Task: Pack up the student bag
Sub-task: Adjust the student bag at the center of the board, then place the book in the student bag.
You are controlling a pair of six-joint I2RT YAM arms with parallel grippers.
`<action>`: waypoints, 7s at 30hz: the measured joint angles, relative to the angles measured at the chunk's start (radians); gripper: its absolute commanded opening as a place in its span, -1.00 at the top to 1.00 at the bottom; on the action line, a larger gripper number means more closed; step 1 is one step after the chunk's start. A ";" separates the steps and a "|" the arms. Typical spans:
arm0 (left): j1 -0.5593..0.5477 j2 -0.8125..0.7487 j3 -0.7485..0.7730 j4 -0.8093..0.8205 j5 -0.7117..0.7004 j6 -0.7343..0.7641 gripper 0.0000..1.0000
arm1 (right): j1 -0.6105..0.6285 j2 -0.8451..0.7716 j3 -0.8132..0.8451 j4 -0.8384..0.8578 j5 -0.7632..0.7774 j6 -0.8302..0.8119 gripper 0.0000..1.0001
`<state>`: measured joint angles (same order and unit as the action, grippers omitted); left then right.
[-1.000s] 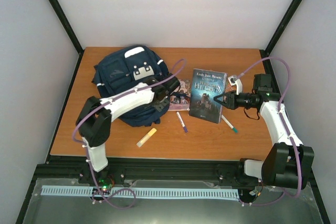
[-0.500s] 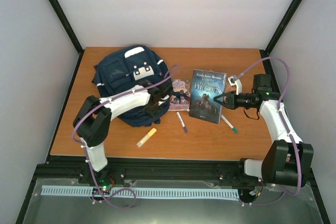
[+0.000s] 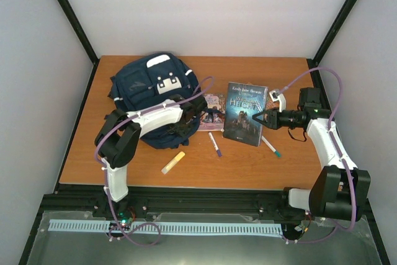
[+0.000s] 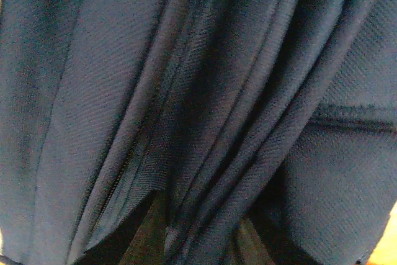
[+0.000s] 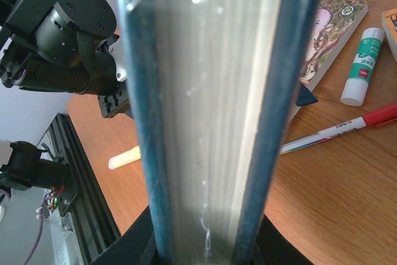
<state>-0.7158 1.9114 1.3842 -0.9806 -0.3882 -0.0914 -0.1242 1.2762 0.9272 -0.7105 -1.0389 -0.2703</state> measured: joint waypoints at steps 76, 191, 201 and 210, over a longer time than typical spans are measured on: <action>0.034 -0.657 -0.198 0.278 -0.036 0.019 0.98 | 0.658 0.971 0.758 0.134 0.059 0.637 -0.19; 0.051 -0.723 -0.239 0.314 -0.077 -0.026 0.98 | 1.056 0.723 0.276 1.026 1.567 -0.867 0.29; 0.051 -0.723 -0.239 0.309 -0.076 -0.026 0.98 | 1.055 0.673 0.251 0.779 1.336 -0.798 0.92; 0.051 -0.723 -0.239 0.307 -0.076 -0.025 0.98 | 1.057 0.762 0.340 0.748 1.290 -0.785 0.92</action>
<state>-0.6643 1.1885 1.1454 -0.6735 -0.4637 -0.1165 0.9325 2.0380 1.2675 0.0376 0.2512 -1.0550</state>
